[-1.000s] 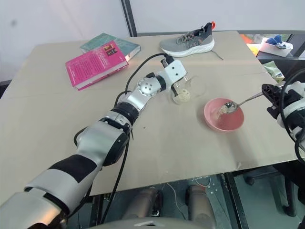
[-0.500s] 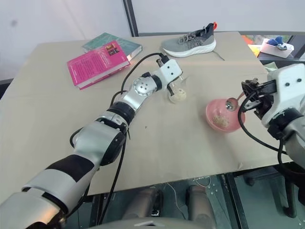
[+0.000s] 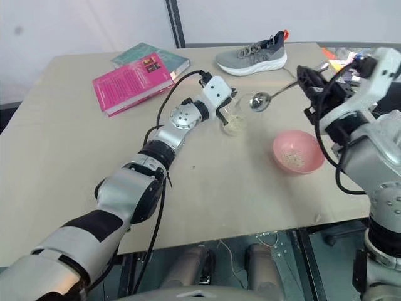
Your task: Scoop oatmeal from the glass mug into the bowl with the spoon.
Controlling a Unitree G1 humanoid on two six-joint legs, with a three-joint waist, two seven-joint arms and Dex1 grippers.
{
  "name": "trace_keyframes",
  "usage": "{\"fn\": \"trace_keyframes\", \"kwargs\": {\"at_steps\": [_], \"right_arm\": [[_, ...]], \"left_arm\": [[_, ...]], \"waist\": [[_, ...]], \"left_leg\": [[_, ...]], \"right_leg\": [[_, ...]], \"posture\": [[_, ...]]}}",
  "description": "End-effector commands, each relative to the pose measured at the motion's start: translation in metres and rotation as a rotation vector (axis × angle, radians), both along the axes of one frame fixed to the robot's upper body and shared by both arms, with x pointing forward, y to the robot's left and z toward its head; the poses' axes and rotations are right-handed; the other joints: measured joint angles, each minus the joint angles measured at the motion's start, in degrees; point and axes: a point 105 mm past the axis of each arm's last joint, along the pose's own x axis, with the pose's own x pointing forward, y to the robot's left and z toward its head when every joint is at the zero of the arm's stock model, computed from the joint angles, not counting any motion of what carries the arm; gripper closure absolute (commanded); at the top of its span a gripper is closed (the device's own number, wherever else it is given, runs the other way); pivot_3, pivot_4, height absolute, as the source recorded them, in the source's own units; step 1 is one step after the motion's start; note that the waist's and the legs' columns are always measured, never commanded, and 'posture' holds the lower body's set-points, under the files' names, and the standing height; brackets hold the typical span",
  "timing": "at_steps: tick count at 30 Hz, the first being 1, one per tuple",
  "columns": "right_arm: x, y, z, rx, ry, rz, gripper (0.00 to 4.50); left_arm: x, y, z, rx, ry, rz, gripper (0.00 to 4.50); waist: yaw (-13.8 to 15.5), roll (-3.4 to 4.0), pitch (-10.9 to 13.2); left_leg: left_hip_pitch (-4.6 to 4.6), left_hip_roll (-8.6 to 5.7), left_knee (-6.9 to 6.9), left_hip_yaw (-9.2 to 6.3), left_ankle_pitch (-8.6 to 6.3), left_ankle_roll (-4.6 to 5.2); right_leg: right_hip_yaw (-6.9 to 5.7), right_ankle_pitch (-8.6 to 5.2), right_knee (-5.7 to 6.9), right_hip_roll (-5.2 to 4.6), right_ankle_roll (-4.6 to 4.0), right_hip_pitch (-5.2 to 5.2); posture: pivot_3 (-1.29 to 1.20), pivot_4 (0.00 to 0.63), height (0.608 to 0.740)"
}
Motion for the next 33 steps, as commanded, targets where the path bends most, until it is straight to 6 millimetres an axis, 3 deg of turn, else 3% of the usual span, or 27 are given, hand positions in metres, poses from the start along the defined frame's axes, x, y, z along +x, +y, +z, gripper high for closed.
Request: {"fn": "trace_keyframes", "kwargs": {"at_steps": [1, 13, 14, 15, 22, 26, 29, 33], "right_arm": [[0.005, 0.013, 0.004, -0.015, -0.028, 0.036, 4.50], [0.039, 0.082, -0.033, -0.156, 0.011, 0.209, 4.50], [0.040, 0.086, -0.036, -0.168, 0.012, 0.225, 3.73], [0.040, 0.092, -0.039, -0.176, 0.011, 0.245, 3.50], [0.038, 0.110, -0.050, -0.252, -0.019, 0.320, 0.15], [0.015, 0.111, -0.048, -0.307, -0.097, 0.416, 0.03], [-0.016, 0.102, -0.058, -0.454, -0.172, 0.494, 0.03], [-0.038, 0.086, -0.075, -0.607, -0.213, 0.506, 0.03]], "left_arm": [[-0.005, -0.001, 0.024, -0.070, -0.072, -0.021, 4.46], [-0.018, 0.032, 0.022, -0.234, -0.064, 0.031, 4.46], [-0.019, 0.036, 0.020, -0.249, -0.056, 0.039, 4.50], [-0.021, 0.042, 0.017, -0.269, -0.043, 0.051, 4.50], [-0.027, 0.077, 0.002, -0.383, 0.034, 0.141, 4.50], [-0.030, 0.106, -0.005, -0.440, 0.057, 0.205, 4.50], [-0.033, 0.138, -0.018, -0.491, 0.080, 0.282, 4.50], [-0.035, 0.158, -0.029, -0.536, 0.098, 0.331, 4.50]], "waist": [[0.0, 0.01, 0.0], [-1.3, 0.03, 0.0], [-1.3, 0.03, 0.0], [-1.4, 0.03, 0.0], [-1.6, 0.05, 0.0], [-1.5, 0.06, 0.0], [-1.2, 0.06, 0.0], [-1.4, 0.06, 0.0]], "left_leg": [[0.00, 0.00, 0.00, 0.00, 0.00, 0.00], [0.01, 0.00, 0.01, -0.04, 0.00, -0.01], [0.01, -0.01, 0.01, -0.05, 0.00, -0.01], [0.01, -0.02, 0.01, -0.04, 0.00, -0.01], [0.04, -0.02, 0.01, -0.08, 0.01, -0.03], [0.04, -0.02, 0.01, -0.10, 0.01, -0.03], [0.02, -0.05, 0.00, -0.16, 0.01, -0.04], [0.02, -0.07, -0.01, -0.17, -0.01, -0.04]], "right_leg": [[0.00, 0.00, 0.00, 0.00, 0.00, 0.00], [-0.02, 0.00, 0.05, 0.03, 0.00, -0.04], [-0.03, 0.00, 0.03, 0.03, 0.00, -0.04], [-0.02, 0.00, 0.04, 0.02, 0.00, -0.04], [-0.04, 0.00, 0.06, 0.03, 0.00, -0.05], [-0.05, 0.00, 0.05, 0.02, 0.00, -0.04], [-0.11, 0.00, -0.02, -0.02, 0.00, -0.03], [-0.12, 0.00, -0.11, -0.04, 0.00, -0.01]], "posture": [[0.00, 0.150, 0.740], [0.00, 0.150, 0.740], [0.00, 0.150, 0.740], [0.00, 0.150, 0.740], [0.00, 0.150, 0.740], [0.00, 0.150, 0.740], [0.00, 0.150, 0.740], [0.00, 0.150, 0.740]]}}
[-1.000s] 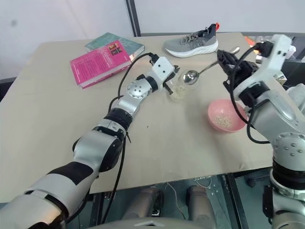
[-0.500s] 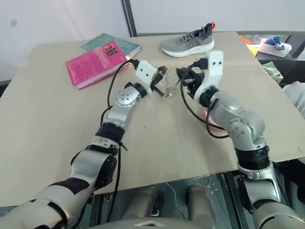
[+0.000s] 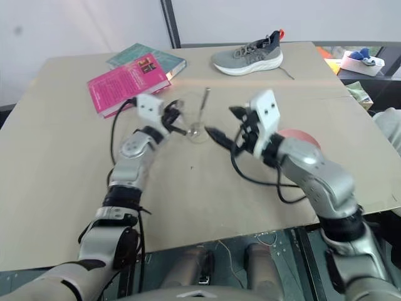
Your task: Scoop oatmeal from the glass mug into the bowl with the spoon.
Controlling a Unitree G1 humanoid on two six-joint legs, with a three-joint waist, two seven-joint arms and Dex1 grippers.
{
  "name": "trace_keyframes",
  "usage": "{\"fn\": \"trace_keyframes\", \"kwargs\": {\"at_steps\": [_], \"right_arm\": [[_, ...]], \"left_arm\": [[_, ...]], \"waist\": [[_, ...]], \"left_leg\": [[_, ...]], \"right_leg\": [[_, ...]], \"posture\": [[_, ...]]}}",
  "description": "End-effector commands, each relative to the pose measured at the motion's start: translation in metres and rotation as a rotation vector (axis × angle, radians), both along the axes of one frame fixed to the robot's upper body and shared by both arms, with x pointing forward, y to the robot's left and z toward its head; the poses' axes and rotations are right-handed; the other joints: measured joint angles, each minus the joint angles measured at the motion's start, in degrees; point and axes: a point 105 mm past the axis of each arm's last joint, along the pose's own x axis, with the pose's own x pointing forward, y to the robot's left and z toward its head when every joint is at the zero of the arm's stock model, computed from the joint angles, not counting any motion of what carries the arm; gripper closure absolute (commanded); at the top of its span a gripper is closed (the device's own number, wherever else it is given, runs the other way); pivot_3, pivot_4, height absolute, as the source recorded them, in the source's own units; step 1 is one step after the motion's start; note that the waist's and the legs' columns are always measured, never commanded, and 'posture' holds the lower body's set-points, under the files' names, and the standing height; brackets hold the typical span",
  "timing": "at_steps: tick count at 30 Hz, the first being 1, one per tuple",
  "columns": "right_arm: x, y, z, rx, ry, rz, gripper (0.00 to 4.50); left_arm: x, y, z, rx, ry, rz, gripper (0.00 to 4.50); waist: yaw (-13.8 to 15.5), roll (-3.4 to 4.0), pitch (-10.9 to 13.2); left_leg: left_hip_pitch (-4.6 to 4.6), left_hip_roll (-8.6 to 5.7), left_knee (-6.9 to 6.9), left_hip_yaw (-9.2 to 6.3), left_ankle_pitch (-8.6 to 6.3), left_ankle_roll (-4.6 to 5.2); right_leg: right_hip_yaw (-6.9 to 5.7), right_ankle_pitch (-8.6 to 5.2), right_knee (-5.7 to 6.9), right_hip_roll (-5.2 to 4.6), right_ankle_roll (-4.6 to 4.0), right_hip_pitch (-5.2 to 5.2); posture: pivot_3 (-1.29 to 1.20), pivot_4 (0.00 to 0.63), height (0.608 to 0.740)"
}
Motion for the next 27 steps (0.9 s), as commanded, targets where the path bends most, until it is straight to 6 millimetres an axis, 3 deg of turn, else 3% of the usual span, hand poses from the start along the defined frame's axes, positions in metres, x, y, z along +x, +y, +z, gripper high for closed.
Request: {"fn": "trace_keyframes", "kwargs": {"at_steps": [1, 8, 10, 11, 16, 17, 20, 25, 27], "right_arm": [[-0.021, -0.005, 0.008, -0.066, -0.140, 0.036, 0.03], [-0.047, -0.026, -0.011, -0.170, -0.200, -0.004, 0.03], [-0.048, -0.029, -0.013, -0.177, -0.213, -0.021, 0.00], [-0.048, -0.030, -0.015, -0.182, -0.216, -0.030, 0.00], [-0.048, -0.032, -0.018, -0.180, -0.219, -0.057, 0.00], [-0.048, -0.033, -0.019, -0.181, -0.218, -0.059, 0.00], [-0.049, -0.036, -0.021, -0.185, -0.216, -0.062, 0.00], [-0.059, -0.048, -0.024, -0.180, -0.221, -0.076, 0.00], [-0.063, -0.062, -0.028, -0.197, -0.209, -0.107, 0.00]], "left_arm": [[-0.003, 0.008, 0.016, -0.057, -0.072, 0.016, 4.50], [-0.010, 0.023, -0.002, -0.090, -0.023, 0.058, 4.50], [-0.011, 0.022, -0.003, -0.092, -0.020, 0.053, 3.74], [-0.012, 0.022, -0.002, -0.094, -0.021, 0.049, 3.57], [-0.017, 0.026, -0.001, -0.101, -0.011, 0.058, 1.60], [-0.020, 0.026, -0.001, -0.097, -0.009, 0.056, 0.98], [-0.031, 0.027, -0.002, -0.074, 0.005, 0.045, 0.04], [-0.058, 0.035, -0.005, -0.034, 0.035, 0.025, 0.04], [-0.074, 0.036, -0.006, -0.028, 0.052, -0.014, 0.04]], "waist": [[0.2, -0.01, 0.0], [0.5, -0.02, 0.0], [0.3, -0.02, 0.0], [0.3, -0.02, 0.0], [0.3, -0.03, 0.0], [0.3, -0.03, 0.0], [0.2, -0.03, 0.0], [0.4, -0.03, 0.0], [0.5, -0.03, 0.0]], "left_leg": [[0.00, 0.00, 0.01, -0.01, 0.00, 0.00], [0.08, -0.04, 0.03, -0.05, 0.01, -0.01], [0.11, -0.02, 0.03, -0.04, 0.01, -0.02], [0.13, -0.02, 0.03, -0.03, 0.01, -0.02], [0.30, -0.02, 0.03, -0.04, 0.02, -0.04], [0.30, -0.02, 0.03, -0.04, 0.02, -0.04], [0.30, -0.03, 0.03, -0.04, 0.02, -0.04], [0.29, -0.01, 0.01, -0.06, 0.01, -0.05], [0.29, 0.00, 0.01, -0.06, 0.01, -0.05]], "right_leg": [[-0.02, 0.00, 0.02, -0.03, 0.00, 0.01], [-0.06, 0.00, 0.08, -0.26, 0.00, 0.10], [-0.03, 0.00, 0.09, -0.25, 0.00, 0.10], [-0.02, 0.00, 0.11, -0.26, 0.00, 0.11], [-0.04, 0.01, 0.18, -0.25, -0.01, 0.26], [-0.03, 0.01, 0.18, -0.25, 0.00, 0.26], [-0.01, 0.00, 0.15, -0.26, 0.00, 0.26], [0.01, 0.00, 0.09, -0.28, -0.01, 0.26], [0.05, 0.00, 0.09, -0.28, -0.01, 0.27]], "posture": [[0.00, 0.150, 0.740], [0.00, 0.150, 0.740], [0.00, 0.150, 0.740], [0.00, 0.150, 0.740], [0.00, 0.150, 0.740], [0.00, 0.150, 0.740], [0.00, 0.150, 0.740], [0.00, 0.150, 0.740], [0.00, 0.150, 0.740]]}}
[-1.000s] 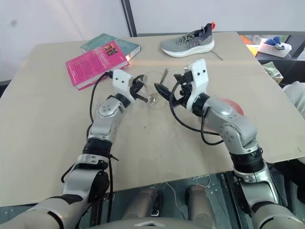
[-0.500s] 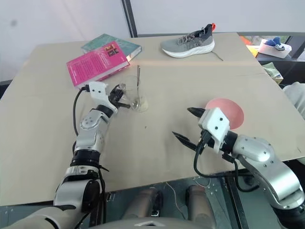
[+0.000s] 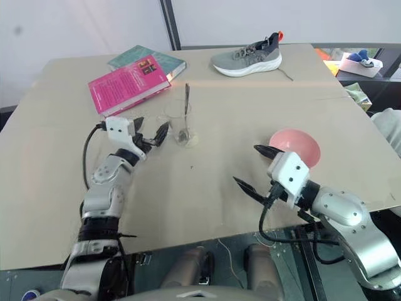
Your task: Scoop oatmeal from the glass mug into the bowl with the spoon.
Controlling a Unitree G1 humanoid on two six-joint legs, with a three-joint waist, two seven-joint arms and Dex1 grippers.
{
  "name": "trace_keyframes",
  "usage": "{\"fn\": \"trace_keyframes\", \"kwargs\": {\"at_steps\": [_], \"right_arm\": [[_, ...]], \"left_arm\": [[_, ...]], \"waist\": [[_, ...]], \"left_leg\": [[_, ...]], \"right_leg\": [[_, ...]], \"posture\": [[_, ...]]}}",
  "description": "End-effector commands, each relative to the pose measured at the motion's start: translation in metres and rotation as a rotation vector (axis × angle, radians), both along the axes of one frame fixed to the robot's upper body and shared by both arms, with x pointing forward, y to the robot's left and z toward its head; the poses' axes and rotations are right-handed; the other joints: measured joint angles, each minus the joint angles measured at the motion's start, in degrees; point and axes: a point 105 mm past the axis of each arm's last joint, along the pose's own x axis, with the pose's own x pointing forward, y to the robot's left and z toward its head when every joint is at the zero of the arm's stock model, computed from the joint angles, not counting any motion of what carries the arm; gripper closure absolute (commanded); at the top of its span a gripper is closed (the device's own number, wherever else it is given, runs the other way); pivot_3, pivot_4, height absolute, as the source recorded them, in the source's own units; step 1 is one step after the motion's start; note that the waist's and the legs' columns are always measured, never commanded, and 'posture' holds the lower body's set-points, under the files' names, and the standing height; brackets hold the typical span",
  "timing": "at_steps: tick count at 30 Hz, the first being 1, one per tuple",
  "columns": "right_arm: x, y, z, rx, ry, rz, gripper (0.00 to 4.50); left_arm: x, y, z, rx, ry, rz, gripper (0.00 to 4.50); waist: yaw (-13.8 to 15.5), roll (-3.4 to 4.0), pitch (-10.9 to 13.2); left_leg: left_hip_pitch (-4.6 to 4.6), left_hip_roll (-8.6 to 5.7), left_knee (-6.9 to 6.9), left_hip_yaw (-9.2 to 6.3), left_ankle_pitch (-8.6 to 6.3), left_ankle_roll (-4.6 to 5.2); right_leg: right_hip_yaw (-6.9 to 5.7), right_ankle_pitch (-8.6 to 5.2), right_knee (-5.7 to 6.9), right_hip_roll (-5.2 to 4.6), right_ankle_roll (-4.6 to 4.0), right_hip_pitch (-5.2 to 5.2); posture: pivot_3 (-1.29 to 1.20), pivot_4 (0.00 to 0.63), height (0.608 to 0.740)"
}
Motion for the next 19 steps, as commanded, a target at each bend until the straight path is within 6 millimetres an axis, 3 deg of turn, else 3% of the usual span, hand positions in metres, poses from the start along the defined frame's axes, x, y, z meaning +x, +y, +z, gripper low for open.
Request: {"fn": "trace_keyframes", "kwargs": {"at_steps": [1, 3, 7, 11, 14, 19], "right_arm": [[-0.013, -0.020, 0.009, -0.017, -0.060, -0.027, 0.00], [-0.017, -0.032, 0.005, -0.033, -0.044, -0.053, 0.00], [-0.030, -0.093, -0.014, -0.117, 0.054, -0.243, 0.00], [-0.031, -0.132, -0.022, -0.138, 0.096, -0.336, 0.00], [-0.030, -0.152, -0.028, -0.157, 0.121, -0.361, 0.00], [-0.025, -0.165, -0.033, -0.168, 0.135, -0.364, 0.00]], "left_arm": [[-0.027, -0.002, 0.018, -0.001, -0.037, -0.096, 0.04], [-0.039, -0.005, 0.017, -0.008, -0.015, -0.155, 0.04], [-0.081, -0.006, 0.003, 0.059, 0.070, -0.322, 0.04], [-0.106, -0.007, -0.007, 0.063, 0.142, -0.401, 0.04], [-0.118, -0.006, -0.015, 0.075, 0.176, -0.413, 0.04], [-0.125, 0.000, -0.022, 0.053, 0.192, -0.368, 0.04]], "waist": [[0.1, 0.00, 0.0], [0.3, 0.01, 0.0], [0.9, 0.05, 0.0], [1.0, 0.20, 0.1], [1.1, 0.25, 0.1], [1.2, 0.37, 0.2]], "left_leg": [[0.00, 0.00, 0.00, -0.01, 0.00, 0.00], [0.08, 0.03, 0.00, -0.08, -0.02, 0.01], [0.37, 0.06, -0.08, -0.10, -0.04, 0.02], [0.95, 0.27, -0.26, -0.08, -0.26, 0.36], [1.33, 0.31, -0.25, -0.05, -0.27, 0.38], [1.49, 0.38, -0.27, -0.03, -0.29, 0.42]], "right_leg": [[0.00, 0.00, -0.01, -0.01, 0.00, 0.01], [0.03, 0.00, -0.09, -0.02, -0.01, 0.16], [0.02, -0.01, -0.17, -0.03, -0.02, 0.42], [-0.09, -0.14, -0.85, 0.02, -0.27, 1.25], [-0.15, -0.16, -0.93, -0.04, -0.28, 1.68], [-0.20, -0.18, -0.94, -0.02, -0.28, 1.81]], "posture": [[0.00, 0.150, 0.740], [0.00, 0.150, 0.740], [0.00, 0.150, 0.740], [0.00, 0.150, 0.740], [0.00, 0.150, 0.740], [0.00, 0.150, 0.740]]}}
